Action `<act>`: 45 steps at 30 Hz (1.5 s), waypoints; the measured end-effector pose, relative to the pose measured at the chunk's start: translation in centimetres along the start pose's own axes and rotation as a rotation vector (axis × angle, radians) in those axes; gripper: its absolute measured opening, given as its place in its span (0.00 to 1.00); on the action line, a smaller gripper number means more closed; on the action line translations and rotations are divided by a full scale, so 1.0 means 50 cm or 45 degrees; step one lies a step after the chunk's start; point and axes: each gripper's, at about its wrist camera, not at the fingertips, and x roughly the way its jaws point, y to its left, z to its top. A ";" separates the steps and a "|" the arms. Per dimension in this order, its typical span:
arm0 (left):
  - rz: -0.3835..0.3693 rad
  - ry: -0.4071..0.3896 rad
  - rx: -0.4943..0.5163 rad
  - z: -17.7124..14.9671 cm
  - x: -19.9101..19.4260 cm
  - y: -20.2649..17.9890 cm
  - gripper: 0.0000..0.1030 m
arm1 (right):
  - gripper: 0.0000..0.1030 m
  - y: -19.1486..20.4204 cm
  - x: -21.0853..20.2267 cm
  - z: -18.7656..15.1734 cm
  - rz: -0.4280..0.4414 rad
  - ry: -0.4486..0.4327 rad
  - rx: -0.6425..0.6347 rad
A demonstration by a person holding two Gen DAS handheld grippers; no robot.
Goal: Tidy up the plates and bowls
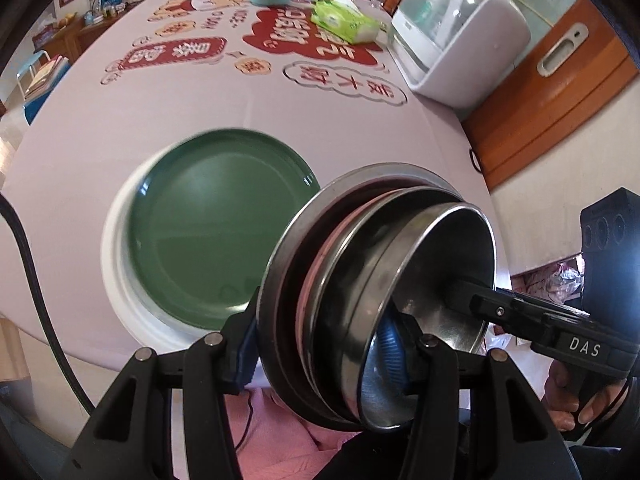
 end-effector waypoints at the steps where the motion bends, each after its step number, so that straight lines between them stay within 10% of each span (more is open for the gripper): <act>1: 0.003 -0.005 0.000 0.004 -0.004 0.007 0.48 | 0.27 0.007 0.004 0.004 0.001 -0.002 -0.004; 24: -0.057 0.112 -0.018 0.121 0.044 0.205 0.47 | 0.27 0.115 0.156 0.082 -0.163 0.074 0.082; 45: -0.149 0.163 0.155 0.178 0.080 0.247 0.47 | 0.30 0.153 0.183 0.074 -0.357 -0.104 0.265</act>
